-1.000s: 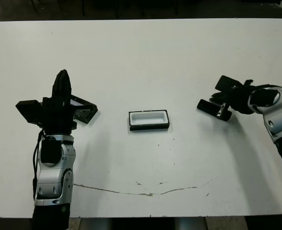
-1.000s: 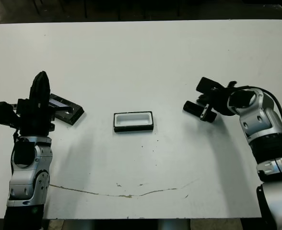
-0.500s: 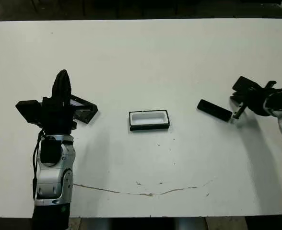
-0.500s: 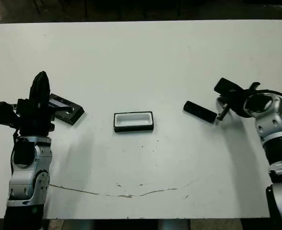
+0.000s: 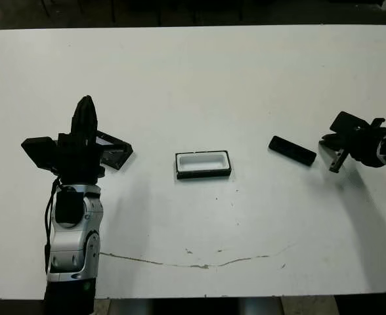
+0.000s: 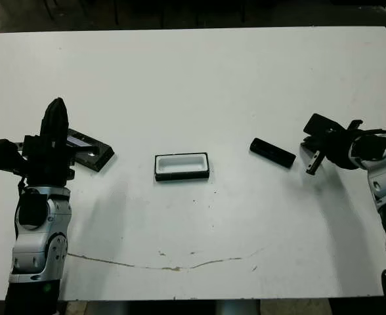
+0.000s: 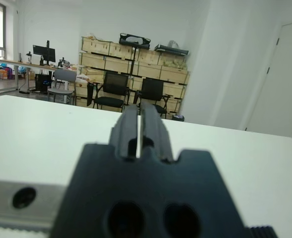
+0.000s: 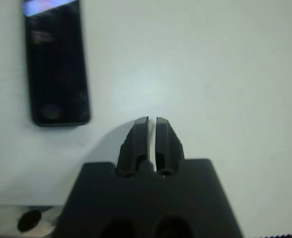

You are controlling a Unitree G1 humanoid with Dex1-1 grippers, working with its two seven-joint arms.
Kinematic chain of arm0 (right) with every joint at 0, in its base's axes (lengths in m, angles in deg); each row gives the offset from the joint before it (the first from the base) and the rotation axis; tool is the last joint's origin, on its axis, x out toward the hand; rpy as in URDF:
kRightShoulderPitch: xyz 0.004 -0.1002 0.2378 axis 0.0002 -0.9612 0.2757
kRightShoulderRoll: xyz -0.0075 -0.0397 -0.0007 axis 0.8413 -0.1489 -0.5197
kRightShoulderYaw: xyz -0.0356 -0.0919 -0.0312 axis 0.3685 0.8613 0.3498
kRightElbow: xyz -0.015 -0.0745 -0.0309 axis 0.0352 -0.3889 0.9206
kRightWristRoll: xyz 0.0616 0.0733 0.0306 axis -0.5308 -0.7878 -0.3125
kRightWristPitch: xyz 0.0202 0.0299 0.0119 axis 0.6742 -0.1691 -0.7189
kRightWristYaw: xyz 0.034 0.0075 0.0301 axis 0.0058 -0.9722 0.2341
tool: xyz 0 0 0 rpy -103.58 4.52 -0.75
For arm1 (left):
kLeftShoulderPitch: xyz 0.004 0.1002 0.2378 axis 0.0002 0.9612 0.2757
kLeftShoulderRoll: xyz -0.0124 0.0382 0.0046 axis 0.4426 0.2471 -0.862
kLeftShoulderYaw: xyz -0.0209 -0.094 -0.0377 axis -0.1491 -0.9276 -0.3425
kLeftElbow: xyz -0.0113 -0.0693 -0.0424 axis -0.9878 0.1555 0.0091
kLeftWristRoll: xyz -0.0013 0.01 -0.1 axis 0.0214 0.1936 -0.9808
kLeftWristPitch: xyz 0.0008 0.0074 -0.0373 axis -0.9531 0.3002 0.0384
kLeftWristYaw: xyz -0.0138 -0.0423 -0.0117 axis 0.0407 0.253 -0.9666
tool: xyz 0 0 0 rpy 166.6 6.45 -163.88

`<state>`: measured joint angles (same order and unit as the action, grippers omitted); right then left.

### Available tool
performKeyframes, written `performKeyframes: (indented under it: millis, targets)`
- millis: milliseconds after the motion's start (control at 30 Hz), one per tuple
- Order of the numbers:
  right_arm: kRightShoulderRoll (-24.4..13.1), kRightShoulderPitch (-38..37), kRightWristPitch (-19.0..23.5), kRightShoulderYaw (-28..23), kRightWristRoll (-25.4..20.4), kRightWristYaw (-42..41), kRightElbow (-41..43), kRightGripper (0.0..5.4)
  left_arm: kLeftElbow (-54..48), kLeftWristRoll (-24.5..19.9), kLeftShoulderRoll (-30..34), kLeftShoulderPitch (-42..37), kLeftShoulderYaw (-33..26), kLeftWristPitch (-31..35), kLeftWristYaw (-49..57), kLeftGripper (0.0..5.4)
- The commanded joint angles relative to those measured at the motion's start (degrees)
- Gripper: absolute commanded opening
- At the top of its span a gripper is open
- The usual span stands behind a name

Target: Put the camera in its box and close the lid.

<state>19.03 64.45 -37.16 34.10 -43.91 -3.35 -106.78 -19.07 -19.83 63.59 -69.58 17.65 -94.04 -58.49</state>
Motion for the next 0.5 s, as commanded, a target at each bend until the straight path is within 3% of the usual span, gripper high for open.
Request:
performKeyframes:
  millis: [33,500]
  targets:
    - [0.0,-4.9,3.5,1.0,-0.5,-2.4,3.0,0.0,0.4,-0.4,0.2,0.7,-0.2,0.2,-0.3,0.01]
    - [-1.7,-9.5,8.0,0.5,-3.2,-5.0,13.7,0.0,0.5,-0.8,0.2,0.7,-0.4,0.5,-0.5,0.01]
